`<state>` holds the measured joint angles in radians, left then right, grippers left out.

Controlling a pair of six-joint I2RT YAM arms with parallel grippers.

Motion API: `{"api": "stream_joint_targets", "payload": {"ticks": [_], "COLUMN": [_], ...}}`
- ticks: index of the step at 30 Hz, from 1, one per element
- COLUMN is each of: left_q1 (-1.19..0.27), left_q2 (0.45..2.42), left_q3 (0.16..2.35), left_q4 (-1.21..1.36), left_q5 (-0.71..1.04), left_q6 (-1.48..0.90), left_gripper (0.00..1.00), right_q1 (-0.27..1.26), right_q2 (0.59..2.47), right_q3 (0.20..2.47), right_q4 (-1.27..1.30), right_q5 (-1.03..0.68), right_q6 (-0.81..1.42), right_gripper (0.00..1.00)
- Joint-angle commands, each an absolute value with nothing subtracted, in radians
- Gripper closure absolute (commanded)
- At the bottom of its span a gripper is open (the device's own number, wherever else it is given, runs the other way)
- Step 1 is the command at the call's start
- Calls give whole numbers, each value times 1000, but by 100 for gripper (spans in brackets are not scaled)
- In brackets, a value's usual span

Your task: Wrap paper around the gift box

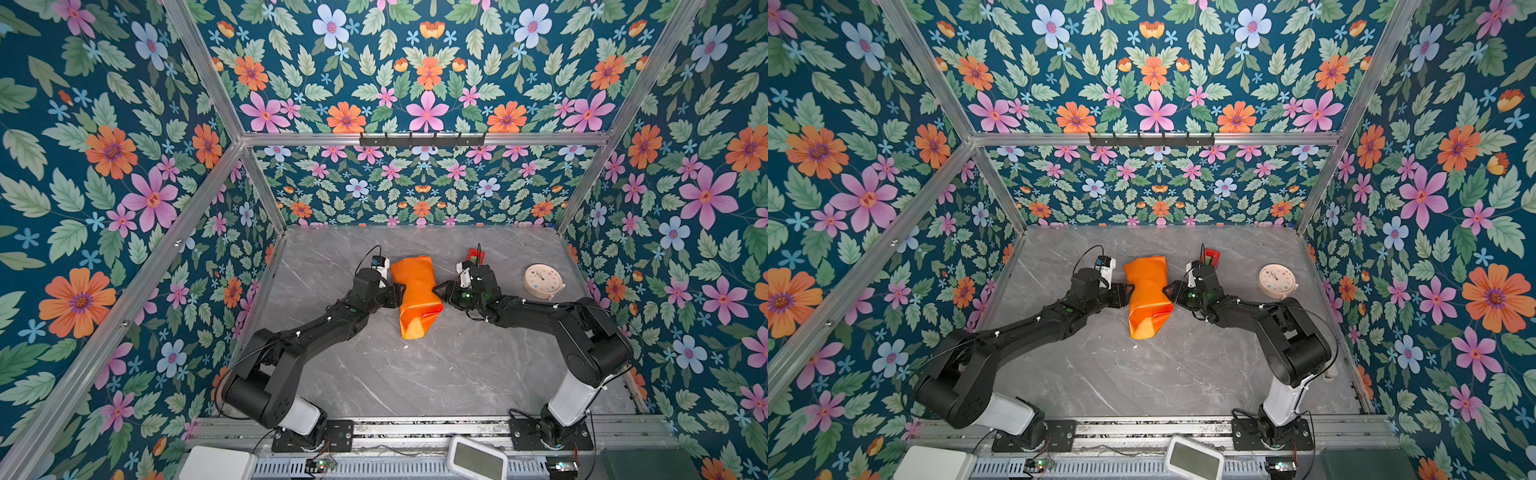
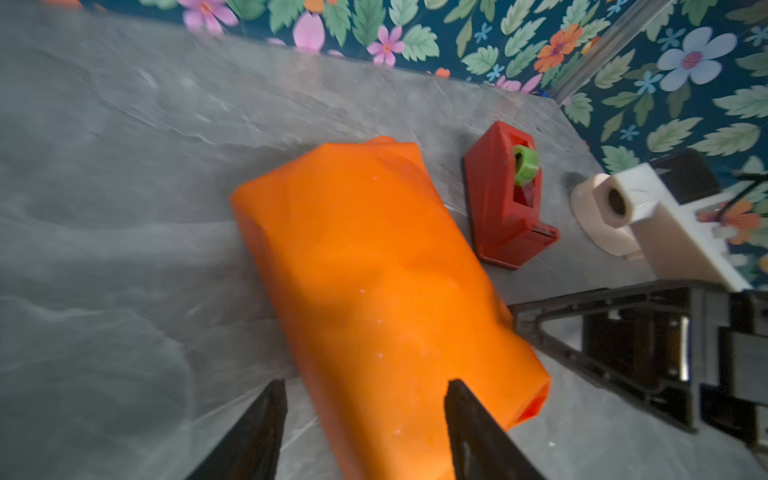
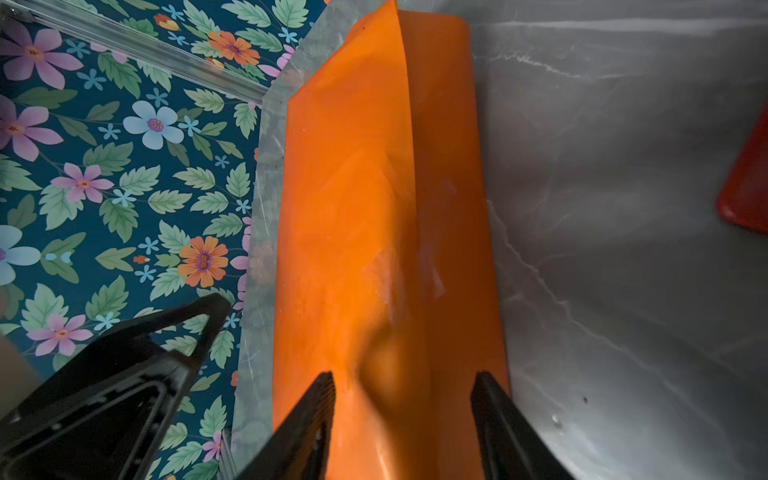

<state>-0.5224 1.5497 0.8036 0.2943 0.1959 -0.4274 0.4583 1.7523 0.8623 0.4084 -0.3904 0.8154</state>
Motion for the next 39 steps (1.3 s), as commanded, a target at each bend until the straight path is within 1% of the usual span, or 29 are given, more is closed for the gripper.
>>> {"api": "stream_joint_targets", "payload": {"ticks": [1,3,5,9,11,12,15,17,18,20,22,23,27,29,32,35,39], "left_q1": [-520,-530,-546,-581,-583,-581,-569,-563,-560,-538,-486,-459,-435,-439,-449,-456,-474], "left_q2": [1609,1632,1641,1638,1619,1599,1512,1425,1368,1273,1208,1192,1237,1261,1301,1338,1351], "left_q3": [844,848,847,822,797,784,751,711,682,627,579,557,560,548,530,523,509], "left_q4": [279,289,289,305,314,307,253,220,203,159,111,95,2,30,92,134,193], "left_q5": [311,347,367,413,408,385,288,218,173,105,90,105,158,192,234,252,287], "left_q6": [-548,-562,-565,-581,-586,-579,-536,-512,-511,-534,-560,-566,-548,-558,-567,-572,-577], "left_gripper": [48,53,56,57,53,49,34,31,31,31,35,39,59,65,73,78,82], "right_q1": [462,467,476,503,518,526,517,516,520,539,585,615,673,674,674,677,677], "right_q2": [1746,1735,1720,1667,1599,1566,1444,1346,1307,1274,1295,1328,1488,1565,1690,1768,1810], "right_q3": [851,836,816,752,705,677,637,665,689,726,792,838,1009,1083,1182,1231,1230], "right_q4": [426,433,433,423,404,382,233,87,38,6,-25,-46,-79,-91,-120,-135,-150], "right_q5": [-433,-443,-448,-436,-410,-381,-270,-170,-150,-173,-207,-226,-291,-314,-353,-377,-364], "right_q6": [835,839,839,843,849,851,794,691,640,575,515,485,434,428,417,412,410], "right_gripper": [47,50,54,59,60,58,47,45,45,45,48,50,60,66,75,79,83]}}
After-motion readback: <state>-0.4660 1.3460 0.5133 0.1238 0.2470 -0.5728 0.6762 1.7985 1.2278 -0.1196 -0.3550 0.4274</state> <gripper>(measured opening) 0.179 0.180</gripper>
